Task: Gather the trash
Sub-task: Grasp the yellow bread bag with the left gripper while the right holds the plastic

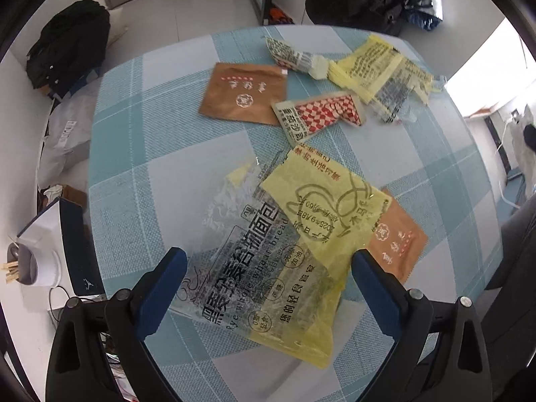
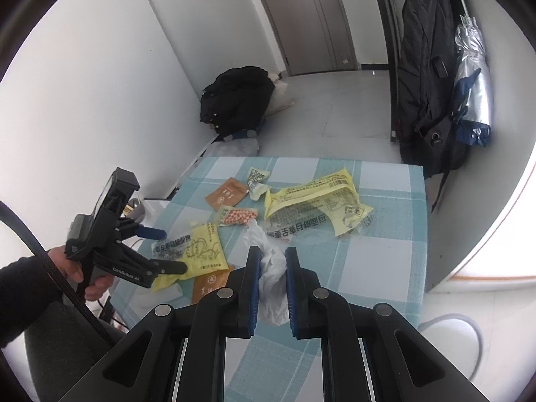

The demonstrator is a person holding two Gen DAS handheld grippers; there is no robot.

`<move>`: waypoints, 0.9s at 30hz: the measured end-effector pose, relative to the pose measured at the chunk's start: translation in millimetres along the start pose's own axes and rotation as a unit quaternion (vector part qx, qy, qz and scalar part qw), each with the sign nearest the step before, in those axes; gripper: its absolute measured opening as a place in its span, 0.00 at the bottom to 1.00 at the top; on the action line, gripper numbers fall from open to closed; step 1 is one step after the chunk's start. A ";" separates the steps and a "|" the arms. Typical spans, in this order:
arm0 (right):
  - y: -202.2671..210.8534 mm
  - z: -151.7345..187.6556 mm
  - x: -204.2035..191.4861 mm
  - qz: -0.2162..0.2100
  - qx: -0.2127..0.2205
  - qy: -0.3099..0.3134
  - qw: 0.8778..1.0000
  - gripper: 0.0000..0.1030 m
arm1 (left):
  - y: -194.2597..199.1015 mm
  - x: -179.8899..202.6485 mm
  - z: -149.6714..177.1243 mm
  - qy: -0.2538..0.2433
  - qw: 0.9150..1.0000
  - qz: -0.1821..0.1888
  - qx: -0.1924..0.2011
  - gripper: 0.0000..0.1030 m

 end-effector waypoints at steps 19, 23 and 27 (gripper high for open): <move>5.9 -4.6 12.7 -0.003 0.003 -0.035 0.999 0.13 | -5.0 -0.1 0.0 0.008 0.998 -0.052 -0.044 0.86; 5.4 -4.4 13.8 -0.003 0.003 -0.036 0.999 0.13 | 1.3 -2.5 -3.0 0.026 0.997 -0.054 -0.040 0.75; 6.1 -4.4 15.1 -0.008 0.001 -0.048 0.999 0.13 | 3.6 -4.1 -4.4 0.031 0.997 -0.056 -0.031 0.61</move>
Point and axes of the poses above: each gripper's, at about its wrist camera, not at the fingertips, and y roughly against the way its jaws point, x to its right, z to its underside, the point moved 9 cm from there along -y, roughly the way its jaws point, and after that the axes turned 9 degrees about z, right-handed, at the moved point
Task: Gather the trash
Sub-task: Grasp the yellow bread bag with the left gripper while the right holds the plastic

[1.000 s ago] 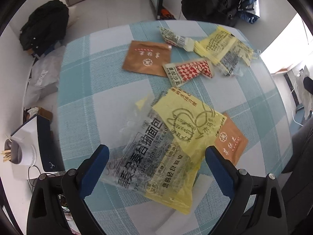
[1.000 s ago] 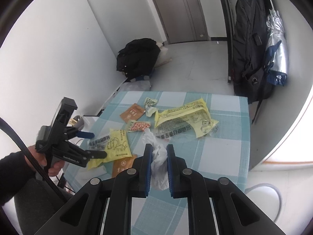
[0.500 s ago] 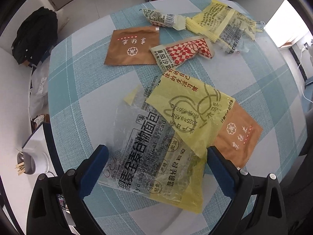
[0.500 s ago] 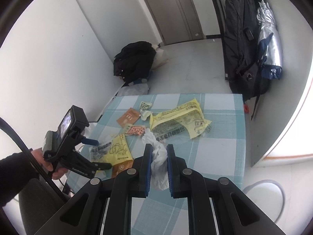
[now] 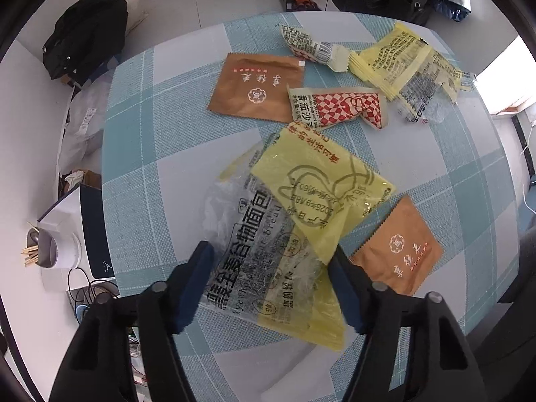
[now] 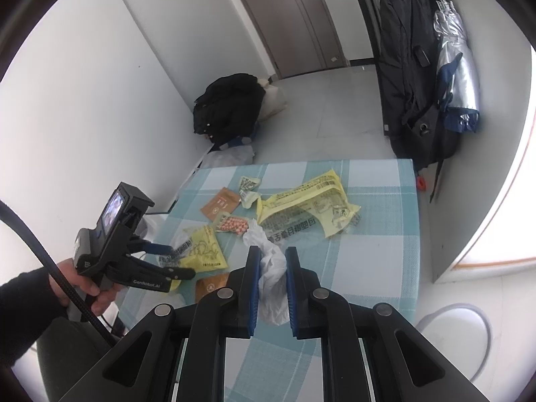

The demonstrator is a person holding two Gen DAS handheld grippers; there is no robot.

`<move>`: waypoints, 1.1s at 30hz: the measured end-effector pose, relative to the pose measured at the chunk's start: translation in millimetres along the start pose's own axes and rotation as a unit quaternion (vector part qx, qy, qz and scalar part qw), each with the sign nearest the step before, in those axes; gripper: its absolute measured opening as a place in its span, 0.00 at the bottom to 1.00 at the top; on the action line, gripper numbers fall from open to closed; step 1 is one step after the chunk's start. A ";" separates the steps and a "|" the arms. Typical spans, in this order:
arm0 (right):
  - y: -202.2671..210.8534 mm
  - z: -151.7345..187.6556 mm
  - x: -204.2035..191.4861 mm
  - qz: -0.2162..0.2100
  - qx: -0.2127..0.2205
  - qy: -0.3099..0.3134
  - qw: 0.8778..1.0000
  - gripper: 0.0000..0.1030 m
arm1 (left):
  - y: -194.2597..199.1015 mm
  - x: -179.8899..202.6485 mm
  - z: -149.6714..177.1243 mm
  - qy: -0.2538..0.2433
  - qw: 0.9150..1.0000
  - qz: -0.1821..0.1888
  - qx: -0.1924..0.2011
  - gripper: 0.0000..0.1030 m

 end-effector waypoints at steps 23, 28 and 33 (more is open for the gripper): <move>0.2 14.2 -4.6 0.026 0.003 0.023 0.999 0.13 | 28.3 -28.3 2.2 0.106 0.991 0.011 0.079 0.24; -3.5 14.2 -0.8 0.036 0.002 0.019 0.999 0.13 | 55.3 -26.3 -0.8 0.109 0.986 0.002 0.129 0.24; 14.4 3.2 -4.1 0.029 0.028 0.009 0.999 0.13 | 87.1 -15.9 -3.0 0.076 0.981 -0.027 0.175 0.24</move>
Point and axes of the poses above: each gripper's, at about its wrist camera, not at the fingertips, and y roughly against the way its jaws point, x to its right, z to its underside, the point moved 9 cm from there along -y, roughly the way its jaws point, and after that the axes turned 9 degrees about z, right-handed, at the moved point
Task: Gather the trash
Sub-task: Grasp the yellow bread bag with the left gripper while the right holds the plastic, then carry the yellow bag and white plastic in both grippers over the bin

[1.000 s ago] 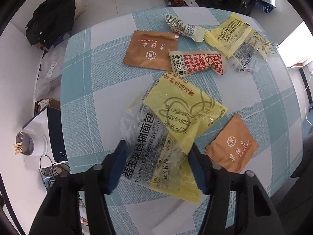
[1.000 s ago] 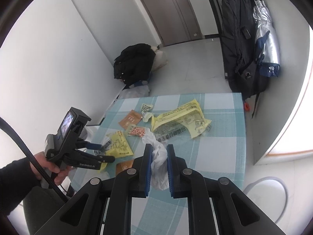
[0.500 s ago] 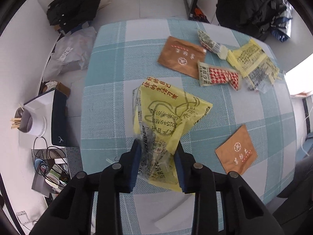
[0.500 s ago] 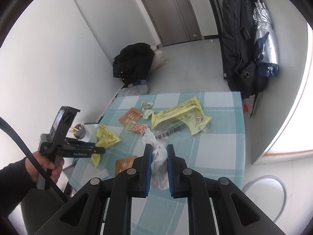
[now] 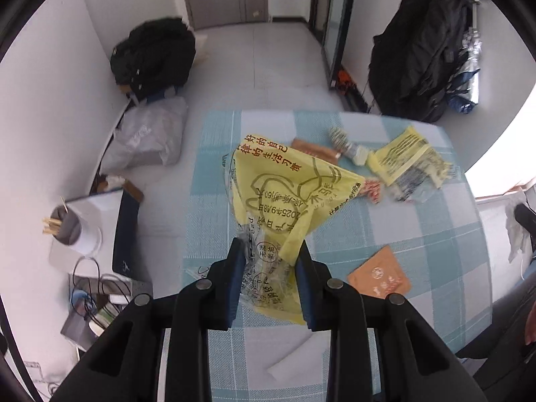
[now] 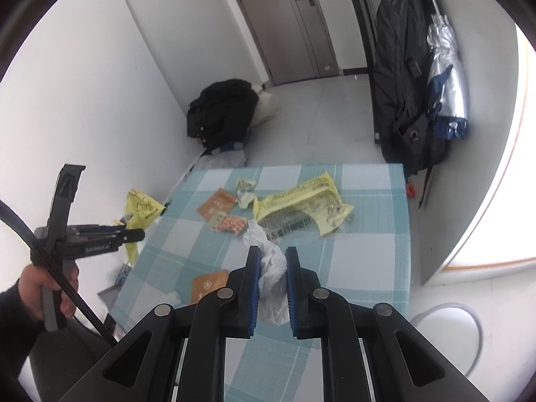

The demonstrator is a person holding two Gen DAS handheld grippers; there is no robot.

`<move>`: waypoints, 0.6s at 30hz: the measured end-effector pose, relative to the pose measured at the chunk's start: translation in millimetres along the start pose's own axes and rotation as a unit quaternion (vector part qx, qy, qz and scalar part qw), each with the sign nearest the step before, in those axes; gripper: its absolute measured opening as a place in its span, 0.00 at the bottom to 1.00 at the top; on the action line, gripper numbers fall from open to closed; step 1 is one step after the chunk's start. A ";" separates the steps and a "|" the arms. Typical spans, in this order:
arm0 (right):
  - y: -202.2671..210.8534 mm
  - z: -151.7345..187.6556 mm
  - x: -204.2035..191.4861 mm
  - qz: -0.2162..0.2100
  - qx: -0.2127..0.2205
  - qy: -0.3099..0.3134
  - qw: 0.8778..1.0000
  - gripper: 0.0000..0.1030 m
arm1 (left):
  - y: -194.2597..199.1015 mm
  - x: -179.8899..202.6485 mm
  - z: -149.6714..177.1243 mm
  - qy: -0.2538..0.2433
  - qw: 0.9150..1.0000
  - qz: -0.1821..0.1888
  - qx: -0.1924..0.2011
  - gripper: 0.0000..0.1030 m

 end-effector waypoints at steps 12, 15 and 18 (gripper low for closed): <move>74.7 -53.2 -12.2 -0.016 0.085 0.019 0.996 0.13 | 63.9 74.8 -31.9 -0.044 0.993 0.064 0.086 0.24; 100.9 -66.6 -4.3 -0.017 0.113 0.018 0.993 0.13 | 74.2 101.5 -40.8 -0.053 0.991 0.081 0.097 0.24; 126.7 -77.7 14.0 0.002 0.132 0.015 0.991 0.13 | 83.0 126.5 -46.7 -0.067 0.987 0.101 0.110 0.24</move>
Point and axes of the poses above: each gripper's, at about its wrist camera, not at the fingertips, and y roughly against the way its jaws point, x to its right, z to its underside, the point moved 9 cm from there along -y, roughly the way its jaws point, and after that the axes turned 9 degrees about z, right-handed, at the moved point
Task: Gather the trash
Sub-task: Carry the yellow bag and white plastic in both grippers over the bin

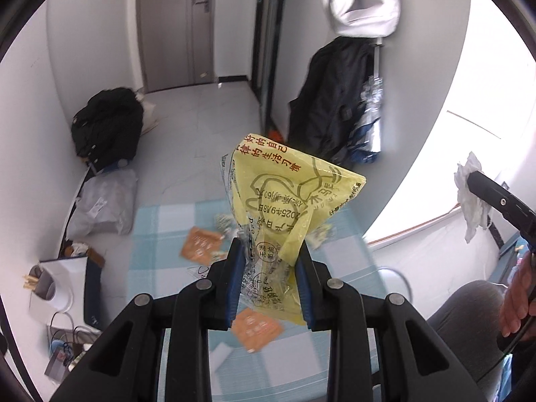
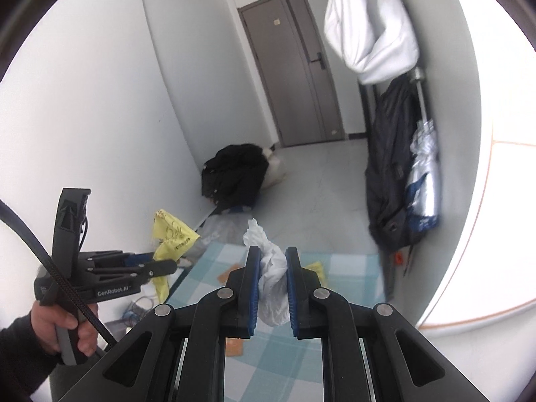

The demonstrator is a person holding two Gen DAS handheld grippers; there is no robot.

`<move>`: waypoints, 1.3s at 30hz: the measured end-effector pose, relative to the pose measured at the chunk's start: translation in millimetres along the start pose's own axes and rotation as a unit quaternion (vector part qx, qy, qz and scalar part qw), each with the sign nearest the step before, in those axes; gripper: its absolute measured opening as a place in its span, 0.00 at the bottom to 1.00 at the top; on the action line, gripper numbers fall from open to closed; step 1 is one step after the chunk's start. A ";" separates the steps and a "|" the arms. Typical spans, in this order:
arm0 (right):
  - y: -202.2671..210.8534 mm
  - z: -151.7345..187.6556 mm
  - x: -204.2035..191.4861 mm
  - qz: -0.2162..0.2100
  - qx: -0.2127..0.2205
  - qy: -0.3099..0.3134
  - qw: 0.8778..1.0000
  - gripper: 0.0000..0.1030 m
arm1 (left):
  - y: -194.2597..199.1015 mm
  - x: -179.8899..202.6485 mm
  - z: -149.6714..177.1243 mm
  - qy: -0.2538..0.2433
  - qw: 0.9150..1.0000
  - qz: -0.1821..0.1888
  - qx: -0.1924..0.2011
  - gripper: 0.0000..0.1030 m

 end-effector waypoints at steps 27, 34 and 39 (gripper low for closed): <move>19.0 119.1 272.5 0.178 -0.122 -0.199 0.956 0.13 | -172.4 190.4 27.6 -0.030 0.975 0.174 -0.138 0.24; -27.8 192.9 303.9 0.180 -0.197 -0.257 0.929 0.14 | -230.1 214.7 71.6 -0.041 0.959 0.172 -0.222 0.24; -65.6 240.9 319.2 0.177 -0.246 -0.276 0.912 0.14 | -264.2 231.7 105.0 -0.040 0.945 0.165 -0.280 0.24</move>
Point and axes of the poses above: each gripper's, at about its wrist camera, not at the fingertips, and y roughly against the way its jaws point, x to its right, z to its underside, the point moved 9 cm from there along -y, roughly the way its jaws point, and after that the axes turned 9 degrees about z, right-handed, at the moved point
